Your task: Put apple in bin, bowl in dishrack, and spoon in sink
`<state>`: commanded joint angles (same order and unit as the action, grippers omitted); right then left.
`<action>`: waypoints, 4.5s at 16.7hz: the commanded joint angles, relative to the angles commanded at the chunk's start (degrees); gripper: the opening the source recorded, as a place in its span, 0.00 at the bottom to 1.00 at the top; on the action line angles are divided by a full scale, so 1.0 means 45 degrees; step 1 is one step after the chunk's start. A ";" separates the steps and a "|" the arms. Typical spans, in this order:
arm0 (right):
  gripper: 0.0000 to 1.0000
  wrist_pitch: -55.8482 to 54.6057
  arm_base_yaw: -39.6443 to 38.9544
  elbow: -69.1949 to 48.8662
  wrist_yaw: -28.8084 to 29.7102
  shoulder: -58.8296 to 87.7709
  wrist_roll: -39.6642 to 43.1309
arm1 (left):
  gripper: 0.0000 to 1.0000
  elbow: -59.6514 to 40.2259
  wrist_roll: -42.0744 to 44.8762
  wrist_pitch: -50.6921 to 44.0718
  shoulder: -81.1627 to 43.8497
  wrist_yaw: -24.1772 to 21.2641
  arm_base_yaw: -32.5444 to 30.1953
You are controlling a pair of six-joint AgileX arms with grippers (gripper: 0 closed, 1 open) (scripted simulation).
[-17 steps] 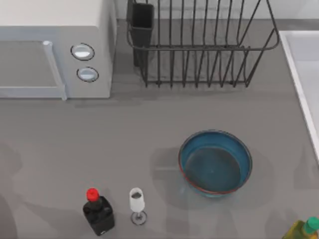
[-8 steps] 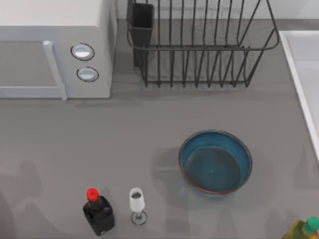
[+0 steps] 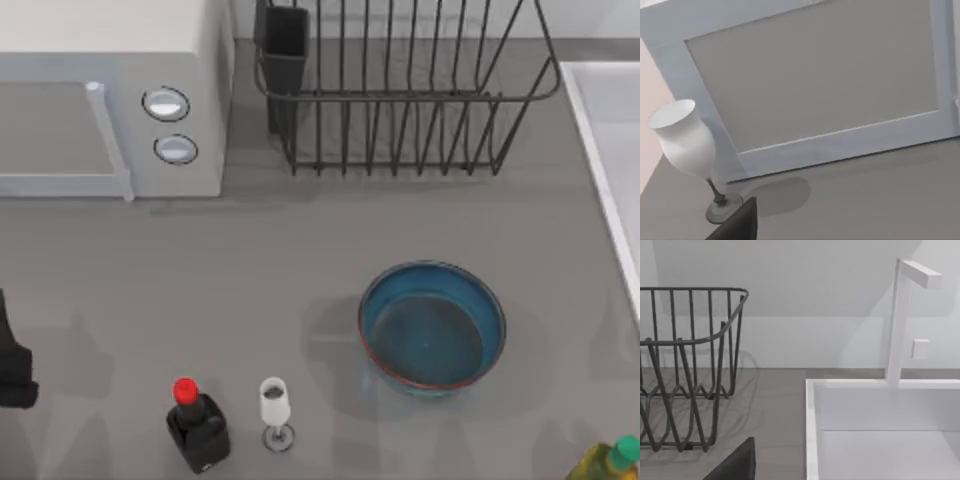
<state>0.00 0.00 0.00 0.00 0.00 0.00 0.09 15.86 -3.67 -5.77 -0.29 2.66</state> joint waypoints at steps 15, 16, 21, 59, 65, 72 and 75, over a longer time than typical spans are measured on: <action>1.00 0.0338 -0.0141 -0.0389 0.0004 0.0394 -0.0130 | 1.00 -0.0020 -0.3524 0.0815 0.1281 0.0063 -0.0591; 1.00 0.0672 -0.0284 -0.0785 0.0005 0.0794 -0.0262 | 1.00 -0.0020 -0.3524 0.0815 0.1281 0.0063 -0.0591; 1.00 0.3573 -0.1536 -0.4403 -0.0020 0.4825 -0.1459 | 1.00 -0.0020 -0.3524 0.0815 0.1281 0.0063 -0.0591; 1.00 1.0751 -0.6437 -1.5438 0.0017 2.4689 -0.6637 | 1.00 -0.0020 -0.3524 0.0815 0.1281 0.0063 -0.0591; 0.77 1.0751 -0.6437 -1.5438 0.0017 2.4689 -0.6637 | 1.00 -0.0020 -0.3524 0.0815 0.1281 0.0063 -0.0591; 0.25 1.0751 -0.6437 -1.5438 0.0017 2.4689 -0.6637 | 1.00 -0.0020 -0.3524 0.0815 0.1281 0.0063 -0.0591; 0.02 1.0751 -0.6437 -1.5438 0.0017 2.4689 -0.6637 | 1.00 -0.0020 -0.3524 0.0815 0.1281 0.0063 -0.0591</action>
<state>48.38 -28.97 -69.47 0.08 111.10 -29.87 0.00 0.00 0.00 0.00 0.00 0.00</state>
